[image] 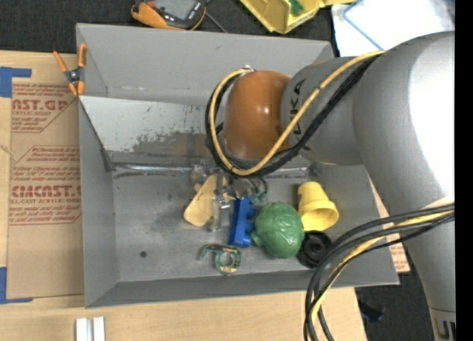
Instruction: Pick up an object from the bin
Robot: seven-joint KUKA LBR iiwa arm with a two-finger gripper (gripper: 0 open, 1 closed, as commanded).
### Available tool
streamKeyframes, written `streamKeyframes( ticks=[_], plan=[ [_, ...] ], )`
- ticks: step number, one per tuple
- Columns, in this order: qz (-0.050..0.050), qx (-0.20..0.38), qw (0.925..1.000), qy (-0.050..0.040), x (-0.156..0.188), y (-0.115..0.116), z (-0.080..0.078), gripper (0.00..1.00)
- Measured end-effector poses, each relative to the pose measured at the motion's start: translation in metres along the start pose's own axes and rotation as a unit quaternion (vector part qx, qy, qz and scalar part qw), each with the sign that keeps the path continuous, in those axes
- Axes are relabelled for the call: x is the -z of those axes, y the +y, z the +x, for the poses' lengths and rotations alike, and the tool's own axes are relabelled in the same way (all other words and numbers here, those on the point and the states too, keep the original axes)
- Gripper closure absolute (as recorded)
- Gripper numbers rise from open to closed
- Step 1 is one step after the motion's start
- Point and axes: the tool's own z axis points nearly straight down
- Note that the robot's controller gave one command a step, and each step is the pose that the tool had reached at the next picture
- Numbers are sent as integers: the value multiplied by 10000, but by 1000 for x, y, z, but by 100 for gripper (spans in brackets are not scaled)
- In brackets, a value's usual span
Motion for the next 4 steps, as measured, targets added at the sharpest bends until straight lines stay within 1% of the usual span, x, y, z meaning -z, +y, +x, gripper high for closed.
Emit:
streamKeyframes(
  ticks=[1, 2, 4],
  plan=[
    [24, 346, 9994, -42, 0, 3, 2, 0],
    [-1, 100, 9999, -16, 0, 1, 1, 100],
    [-7, 42, 10000, -13, 5, 1, 0, 100]
  ],
)
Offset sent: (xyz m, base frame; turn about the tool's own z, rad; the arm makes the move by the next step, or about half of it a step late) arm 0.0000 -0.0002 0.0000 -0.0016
